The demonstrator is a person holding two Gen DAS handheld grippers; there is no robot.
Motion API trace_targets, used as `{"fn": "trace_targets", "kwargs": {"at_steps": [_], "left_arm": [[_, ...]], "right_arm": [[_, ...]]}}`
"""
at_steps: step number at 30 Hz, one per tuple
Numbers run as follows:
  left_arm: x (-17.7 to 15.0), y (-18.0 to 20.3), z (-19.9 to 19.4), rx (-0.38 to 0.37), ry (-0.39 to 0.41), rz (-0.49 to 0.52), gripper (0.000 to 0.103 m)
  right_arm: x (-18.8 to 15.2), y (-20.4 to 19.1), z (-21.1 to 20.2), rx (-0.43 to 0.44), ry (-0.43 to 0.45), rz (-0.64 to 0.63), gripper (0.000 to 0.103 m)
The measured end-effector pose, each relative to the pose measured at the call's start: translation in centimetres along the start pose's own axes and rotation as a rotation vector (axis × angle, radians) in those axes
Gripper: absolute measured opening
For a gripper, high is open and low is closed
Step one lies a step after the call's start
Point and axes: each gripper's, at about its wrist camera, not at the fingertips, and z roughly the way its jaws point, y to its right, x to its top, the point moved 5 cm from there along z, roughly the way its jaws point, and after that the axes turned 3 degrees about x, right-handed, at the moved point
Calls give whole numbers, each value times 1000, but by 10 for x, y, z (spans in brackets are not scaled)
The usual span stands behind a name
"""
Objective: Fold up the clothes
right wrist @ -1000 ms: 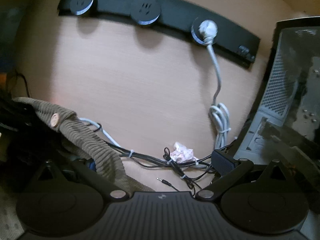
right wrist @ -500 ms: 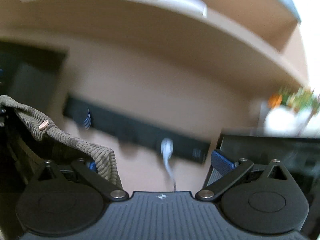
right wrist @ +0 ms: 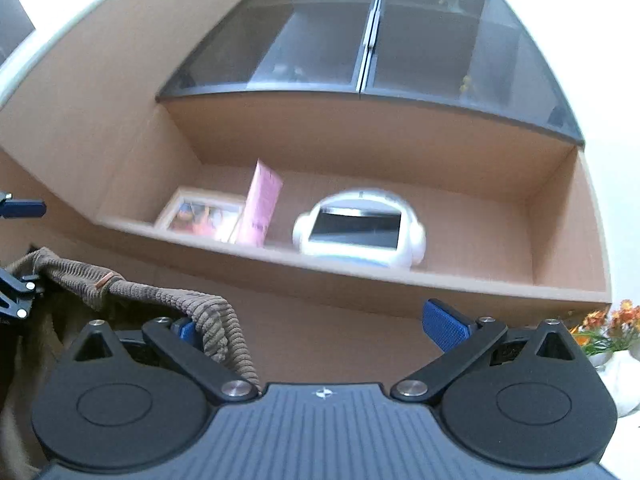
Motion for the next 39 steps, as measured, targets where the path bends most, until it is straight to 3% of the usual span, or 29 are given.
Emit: {"fn": "trace_targets", "kwargs": {"at_steps": [4,5,6,7,10,11,13,15,19,21,23,26,30,32,39], "left_arm": [[-40,26,52,-42,-113,23,103],[-60,39,71,-55,-164,26,103],[-84,55,94,-78,-240,24,103],[-115,72,115,-121,-347,2,103],[-196,111,148,-236,-659,-114,103],[-218,120,152,-269,-749,-155,103],[-243,124,139,-304,-832,-213,103],[-258,123,120,-322,-876,-264,103],[-280,132,64,-487,-1005,-468,103],[-294,147,43,-586,-1078,-579,103],[-307,172,19,-661,-1151,-616,103],[-324,199,0,-702,-1217,-613,103],[-345,214,-11,-707,-1304,-642,103],[-348,207,-13,-708,-1302,-651,103],[-332,179,-49,-724,-1321,-710,103]], "right_arm": [[-67,-1,79,0,-156,7,103],[-99,-9,110,23,-258,-31,103],[-131,-18,141,49,-368,-72,103],[-170,-30,171,99,-532,-119,103],[-247,-49,201,151,-748,-127,103],[-259,-51,200,176,-772,-100,103],[-265,-47,190,184,-761,-40,103],[-274,-42,180,175,-766,0,103],[-298,-29,160,121,-819,36,103],[-322,-34,147,125,-913,56,103],[-347,-51,128,172,-999,87,103],[-383,-88,92,291,-1123,130,103],[-403,-107,63,278,-1141,179,103],[-412,-117,49,269,-1148,203,103],[-400,-110,9,280,-1173,222,103]]}}
